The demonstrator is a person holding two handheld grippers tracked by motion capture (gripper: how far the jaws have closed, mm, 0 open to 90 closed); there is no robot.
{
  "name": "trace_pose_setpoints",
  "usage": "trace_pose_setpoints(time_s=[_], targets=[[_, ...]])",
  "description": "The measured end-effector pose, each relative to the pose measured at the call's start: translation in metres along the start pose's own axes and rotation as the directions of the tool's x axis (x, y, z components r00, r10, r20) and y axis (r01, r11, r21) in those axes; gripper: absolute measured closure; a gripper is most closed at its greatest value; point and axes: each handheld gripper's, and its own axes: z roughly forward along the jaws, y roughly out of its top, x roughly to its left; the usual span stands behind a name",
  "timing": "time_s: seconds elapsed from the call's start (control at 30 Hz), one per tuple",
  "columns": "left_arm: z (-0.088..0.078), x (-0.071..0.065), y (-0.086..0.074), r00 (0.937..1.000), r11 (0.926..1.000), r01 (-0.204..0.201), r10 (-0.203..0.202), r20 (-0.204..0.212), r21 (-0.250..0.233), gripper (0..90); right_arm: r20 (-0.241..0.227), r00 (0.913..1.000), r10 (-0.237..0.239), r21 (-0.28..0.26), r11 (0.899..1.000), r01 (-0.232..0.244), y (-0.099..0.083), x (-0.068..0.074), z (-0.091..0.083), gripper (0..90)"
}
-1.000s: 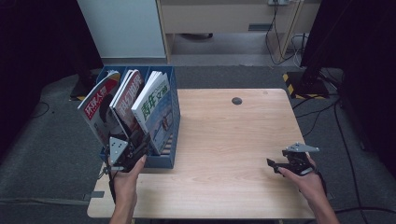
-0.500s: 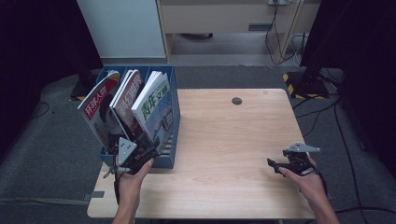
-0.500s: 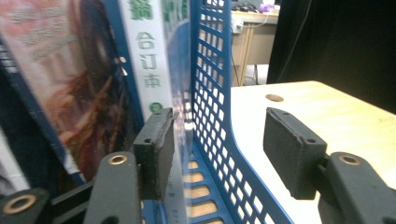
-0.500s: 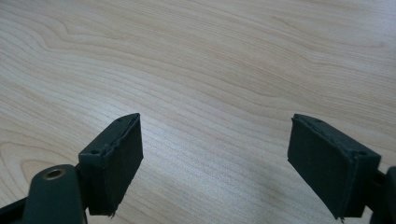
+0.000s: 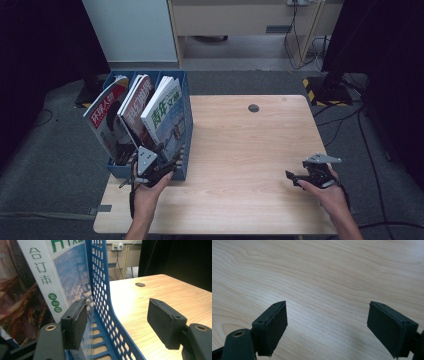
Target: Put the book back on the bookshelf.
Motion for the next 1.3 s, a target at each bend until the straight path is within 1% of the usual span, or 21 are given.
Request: trace_pose_setpoints(time_s=[0.07, 0.23, 0.4, 0.5, 0.6, 0.73, 0.77, 0.93, 1.03, 1.13, 1.2, 1.3], targets=[[0.002, -0.001, -0.001, 1.0000, 0.9998, 0.002, -0.002, 0.006, 0.019, 31.1, 0.001, 1.0000, 0.000, 0.001, 1.000, 0.000, 0.000, 0.000, 0.000, 15.4], [0.004, -0.003, 0.000, 0.9998, 0.9995, 0.010, -0.011, 0.014, 0.031, 30.3, -0.001, 1.0000, 0.009, 0.003, 1.000, -0.009, 0.000, 0.000, 0.000, 13.4], [0.005, -0.011, 0.003, 0.9993, 0.9994, -0.007, 0.005, 0.038, 0.034, 29.8, -0.004, 1.0000, 0.008, 0.004, 1.000, -0.008, 0.000, 0.000, 0.000, 12.8], [0.007, -0.015, 0.005, 0.9988, 0.9993, -0.019, 0.018, 0.045, 0.033, 29.2, -0.003, 1.0000, 0.009, 0.005, 1.000, -0.009, 0.000, 0.000, 0.000, 12.8], [0.012, -0.018, 0.006, 0.9980, 0.9986, -0.027, 0.025, 0.059, 0.045, 28.9, -0.005, 1.0000, 0.003, 0.011, 1.000, -0.003, 0.000, 0.000, 0.001, 12.5], [0.015, -0.021, 0.008, 0.9973, 0.9983, -0.033, 0.030, 0.066, 0.048, 28.1, -0.010, 0.9999, 0.011, 0.015, 1.000, -0.011, 0.000, 0.002, 0.002, 12.2], [0.016, -0.022, 0.009, 0.9972, 0.9983, -0.032, 0.029, 0.068, 0.048, 27.9, -0.008, 1.0000, 0.002, 0.014, 1.000, -0.001, 0.000, 0.002, 0.002, 12.2], [0.019, -0.026, 0.010, 0.9959, 0.9973, -0.051, 0.047, 0.076, 0.052, 25.6, -0.012, 0.9999, 0.005, 0.018, 1.000, -0.005, 0.000, 0.003, 0.003, 12.2], [0.022, -0.027, 0.010, 0.9951, 0.9971, -0.052, 0.047, 0.086, 0.056, 24.1, -0.012, 0.9999, 0.009, 0.017, 1.000, -0.009, 0.000, 0.004, 0.003, 12.2], [0.025, -0.027, 0.010, 0.9933, 0.9968, -0.050, 0.043, 0.107, 0.062, 22.5, -0.011, 0.9999, 0.007, 0.016, 1.000, -0.007, 0.000, 0.003, 0.003, 12.2], [0.026, -0.028, 0.010, 0.9927, 0.9965, -0.053, 0.045, 0.112, 0.065, 22.2, -0.012, 0.9999, 0.011, 0.017, 1.000, -0.011, 0.000, 0.004, 0.003, 12.2], [0.027, -0.029, 0.011, 0.9924, 0.9967, -0.045, 0.037, 0.117, 0.067, 20.4, -0.012, 0.9999, 0.008, 0.017, 1.000, -0.008, 0.000, 0.004, 0.003, 12.2]])
